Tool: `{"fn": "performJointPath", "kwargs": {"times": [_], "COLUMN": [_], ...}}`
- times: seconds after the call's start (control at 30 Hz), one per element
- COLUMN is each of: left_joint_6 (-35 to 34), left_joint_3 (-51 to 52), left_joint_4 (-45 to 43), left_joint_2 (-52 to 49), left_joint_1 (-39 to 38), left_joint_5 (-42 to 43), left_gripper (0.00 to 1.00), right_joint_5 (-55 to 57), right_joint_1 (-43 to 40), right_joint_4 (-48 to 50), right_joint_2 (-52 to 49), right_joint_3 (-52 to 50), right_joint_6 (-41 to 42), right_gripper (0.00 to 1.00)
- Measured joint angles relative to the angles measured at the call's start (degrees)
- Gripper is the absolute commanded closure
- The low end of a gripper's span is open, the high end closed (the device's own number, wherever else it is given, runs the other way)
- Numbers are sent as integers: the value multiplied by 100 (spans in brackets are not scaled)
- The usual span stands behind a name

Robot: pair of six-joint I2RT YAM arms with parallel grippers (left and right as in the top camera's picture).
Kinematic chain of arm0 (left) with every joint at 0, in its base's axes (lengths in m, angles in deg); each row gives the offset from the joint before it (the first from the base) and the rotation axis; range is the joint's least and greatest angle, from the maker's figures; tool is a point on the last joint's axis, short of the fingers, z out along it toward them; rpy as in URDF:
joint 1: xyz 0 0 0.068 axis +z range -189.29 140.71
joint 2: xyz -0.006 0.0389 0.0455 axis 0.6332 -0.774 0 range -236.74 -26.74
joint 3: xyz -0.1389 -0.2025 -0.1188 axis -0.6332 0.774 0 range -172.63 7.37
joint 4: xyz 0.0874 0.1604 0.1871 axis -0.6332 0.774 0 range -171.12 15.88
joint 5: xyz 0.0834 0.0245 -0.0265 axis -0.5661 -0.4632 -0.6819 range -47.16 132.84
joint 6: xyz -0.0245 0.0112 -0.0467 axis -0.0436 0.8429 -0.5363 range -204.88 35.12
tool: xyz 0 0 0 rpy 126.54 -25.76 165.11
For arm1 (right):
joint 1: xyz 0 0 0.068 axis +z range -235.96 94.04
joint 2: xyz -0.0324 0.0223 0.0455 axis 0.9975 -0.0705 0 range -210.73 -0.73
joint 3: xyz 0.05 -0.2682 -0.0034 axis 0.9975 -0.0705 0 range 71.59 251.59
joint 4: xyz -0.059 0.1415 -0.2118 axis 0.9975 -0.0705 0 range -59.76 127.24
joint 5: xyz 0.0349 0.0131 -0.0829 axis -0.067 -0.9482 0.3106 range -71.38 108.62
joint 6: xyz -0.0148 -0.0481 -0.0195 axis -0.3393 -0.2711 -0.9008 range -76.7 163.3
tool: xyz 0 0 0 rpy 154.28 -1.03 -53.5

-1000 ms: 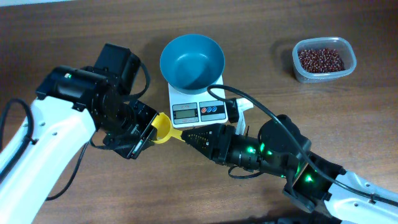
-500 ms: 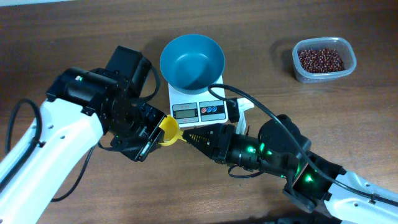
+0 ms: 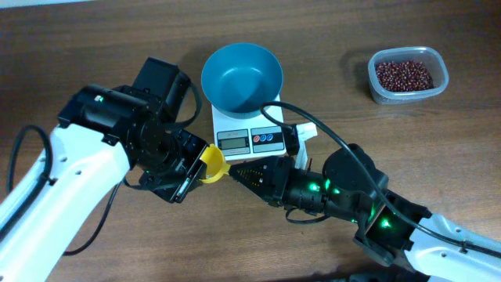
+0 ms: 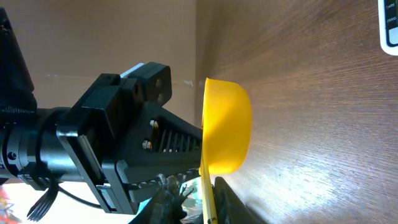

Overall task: Scoop item into bowl and weigh 50g on scale
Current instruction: 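Grasp the yellow scoop handle with the right gripper beside the left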

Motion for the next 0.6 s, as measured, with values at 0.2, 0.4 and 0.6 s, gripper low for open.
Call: {"fn": "performJointPath", "kwargs": {"times": [0.2,0.4,0.6], "left_joint_6": [0,0,-22], "left_joint_3": [0,0,0], "left_joint_4": [2,4,50], "left_joint_2": [0,2,0], "left_joint_1": [2,2,2], "left_joint_5": [9,15,20], "left_gripper": [100,100,100], "right_joint_5": [7,20,20], "right_joint_1": [0,0,0], "right_joint_4": [-2,-4,-7], "right_joint_2": [-7,-42,-44], "right_joint_3": [0,0,0], "right_joint_6": [26,28,28], "right_gripper": [91,93,92]}}
